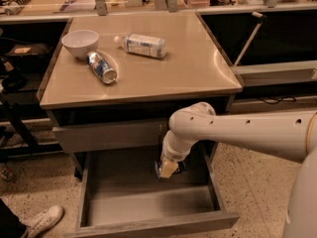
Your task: Pick rxbar blueberry from middle drawer and place on counter
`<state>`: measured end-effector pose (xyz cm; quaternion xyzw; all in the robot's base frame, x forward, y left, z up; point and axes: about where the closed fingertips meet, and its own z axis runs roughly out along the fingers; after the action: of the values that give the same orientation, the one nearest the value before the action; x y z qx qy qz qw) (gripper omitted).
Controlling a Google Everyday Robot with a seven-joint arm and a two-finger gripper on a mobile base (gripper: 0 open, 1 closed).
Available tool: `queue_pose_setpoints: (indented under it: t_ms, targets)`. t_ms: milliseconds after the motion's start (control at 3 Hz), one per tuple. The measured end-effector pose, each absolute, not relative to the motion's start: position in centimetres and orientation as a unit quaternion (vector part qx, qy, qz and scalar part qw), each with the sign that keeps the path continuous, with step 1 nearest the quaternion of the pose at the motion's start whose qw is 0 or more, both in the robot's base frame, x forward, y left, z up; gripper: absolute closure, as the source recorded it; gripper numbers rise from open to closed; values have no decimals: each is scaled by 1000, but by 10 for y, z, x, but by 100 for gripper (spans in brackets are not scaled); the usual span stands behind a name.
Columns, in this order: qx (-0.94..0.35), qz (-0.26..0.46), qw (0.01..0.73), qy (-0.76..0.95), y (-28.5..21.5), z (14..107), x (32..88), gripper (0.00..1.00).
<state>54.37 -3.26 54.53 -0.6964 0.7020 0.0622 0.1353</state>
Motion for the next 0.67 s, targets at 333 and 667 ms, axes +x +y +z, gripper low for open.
queue_pose_setpoints:
  t_ms: [333,667]
  targets:
    - [-685,40,126,717,-49,576,543,100]
    - [-676,17,115,727,-61,611,542,100]
